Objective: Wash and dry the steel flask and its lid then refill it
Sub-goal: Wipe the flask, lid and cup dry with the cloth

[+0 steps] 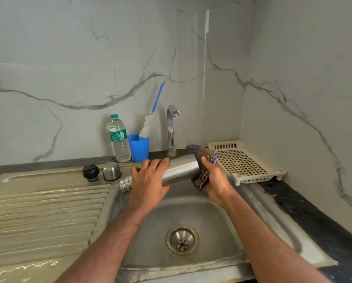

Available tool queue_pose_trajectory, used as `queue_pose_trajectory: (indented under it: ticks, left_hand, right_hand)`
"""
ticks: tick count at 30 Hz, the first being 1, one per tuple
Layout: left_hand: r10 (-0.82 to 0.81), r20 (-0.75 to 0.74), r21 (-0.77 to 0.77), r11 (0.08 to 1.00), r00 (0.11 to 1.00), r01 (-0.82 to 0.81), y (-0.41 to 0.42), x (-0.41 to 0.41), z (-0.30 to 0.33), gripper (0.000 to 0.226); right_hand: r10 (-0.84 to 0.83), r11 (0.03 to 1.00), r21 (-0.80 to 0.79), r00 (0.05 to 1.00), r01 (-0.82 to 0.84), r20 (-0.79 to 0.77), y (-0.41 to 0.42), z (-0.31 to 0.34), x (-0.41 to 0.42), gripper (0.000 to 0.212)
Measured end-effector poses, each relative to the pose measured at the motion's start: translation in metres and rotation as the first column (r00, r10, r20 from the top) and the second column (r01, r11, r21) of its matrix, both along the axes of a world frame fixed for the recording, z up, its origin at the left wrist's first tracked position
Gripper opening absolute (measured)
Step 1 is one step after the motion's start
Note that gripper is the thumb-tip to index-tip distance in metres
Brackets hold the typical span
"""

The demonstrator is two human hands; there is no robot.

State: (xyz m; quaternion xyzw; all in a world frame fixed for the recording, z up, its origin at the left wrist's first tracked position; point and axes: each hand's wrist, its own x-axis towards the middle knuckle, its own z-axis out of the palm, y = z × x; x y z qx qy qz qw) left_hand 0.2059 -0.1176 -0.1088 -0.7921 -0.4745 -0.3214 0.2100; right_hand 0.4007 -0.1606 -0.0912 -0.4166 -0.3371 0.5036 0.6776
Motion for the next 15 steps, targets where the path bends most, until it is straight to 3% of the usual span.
queue_pose_trajectory:
  ticks: [2, 6, 8, 10, 12, 15]
  left_hand:
    - [0.012, 0.116, -0.074, 0.997, 0.993, -0.004, 0.002, -0.002, 0.002, 0.089]
    - [-0.023, 0.209, -0.156, 0.986, 0.978, 0.057, 0.003, -0.001, 0.003, 0.089]
    - [-0.062, 0.195, -0.16, 0.983, 0.979, 0.094, -0.001, 0.001, 0.002, 0.089]
    - [-0.101, 0.264, -0.21, 0.965, 0.959, 0.159, 0.0, 0.003, 0.0, 0.089]
    - [-0.151, 0.496, -0.27, 0.909, 0.855, 0.317, -0.001, 0.005, 0.003, 0.085]
    - [-0.103, 0.855, -0.276, 0.739, 0.508, 0.614, -0.003, 0.013, 0.011, 0.068]
  right_hand:
    - [0.044, 0.997, 0.056, 0.999, -0.046, 0.022, -0.006, -0.002, -0.002, 0.031]
    - [-0.032, 0.989, 0.145, 0.959, -0.009, 0.281, -0.019, 0.013, -0.015, 0.024]
    - [-0.075, 0.987, 0.155, 0.968, 0.038, 0.238, -0.015, 0.018, -0.014, 0.023]
    - [-0.052, 0.992, 0.119, 0.998, 0.047, 0.033, -0.009, 0.016, -0.008, 0.025]
    - [0.043, 0.992, 0.125, 0.995, -0.032, -0.086, -0.011, 0.012, -0.011, 0.032]
    - [0.139, 0.974, 0.168, 0.985, -0.155, 0.102, -0.014, 0.0, -0.029, 0.037]
